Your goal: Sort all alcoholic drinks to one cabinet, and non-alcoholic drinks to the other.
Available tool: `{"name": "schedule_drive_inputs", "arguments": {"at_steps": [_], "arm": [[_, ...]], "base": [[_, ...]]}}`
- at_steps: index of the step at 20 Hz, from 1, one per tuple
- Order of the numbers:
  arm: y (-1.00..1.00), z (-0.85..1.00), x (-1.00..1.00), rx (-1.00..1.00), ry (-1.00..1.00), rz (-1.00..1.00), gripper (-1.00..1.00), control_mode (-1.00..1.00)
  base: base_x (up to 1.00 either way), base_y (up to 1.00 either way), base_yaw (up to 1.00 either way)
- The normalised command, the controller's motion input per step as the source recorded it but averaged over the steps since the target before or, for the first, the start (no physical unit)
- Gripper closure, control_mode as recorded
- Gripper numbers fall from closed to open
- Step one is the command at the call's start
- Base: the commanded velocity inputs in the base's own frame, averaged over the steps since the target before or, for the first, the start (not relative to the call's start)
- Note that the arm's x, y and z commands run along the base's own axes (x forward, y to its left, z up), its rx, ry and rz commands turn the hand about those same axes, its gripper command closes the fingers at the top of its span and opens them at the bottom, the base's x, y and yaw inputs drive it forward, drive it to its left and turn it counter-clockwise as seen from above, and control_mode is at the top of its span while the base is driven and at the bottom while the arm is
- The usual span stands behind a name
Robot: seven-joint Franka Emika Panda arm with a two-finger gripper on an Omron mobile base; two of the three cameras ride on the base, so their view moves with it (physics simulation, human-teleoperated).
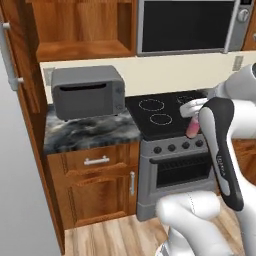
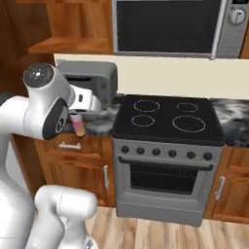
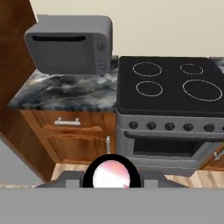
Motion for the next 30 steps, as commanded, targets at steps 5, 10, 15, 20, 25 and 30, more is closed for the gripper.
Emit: {"name": "schedule_drive_inputs", "arguments": {"at_steps": [5,10,15,20,25,30], "arm": [[0.0,0.0,0.0,0.0,0.0,0.0,1.0,1.0],[0.0,0.0,0.0,0.0,0.0,0.0,1.0,1.0],[0.0,0.0,0.0,0.0,0.0,0.0,1.0,1.0],[0.0,0.0,0.0,0.0,0.0,0.0,1.0,1.0],[0.07,0.0,-0.21,0.0,-0.04,0.01,1.0,-1.0],[0.61,0.3,0.11,0.0,-0.14,0.0,1.0,-1.0]], "base": [[0.75,0.0,0.18],[0.65,0.0,0.13],[0.67,0.0,0.11],[0.22,0.0,0.08],[-0.12,0.01,0.01],[0.0,0.0,0.0]]}}
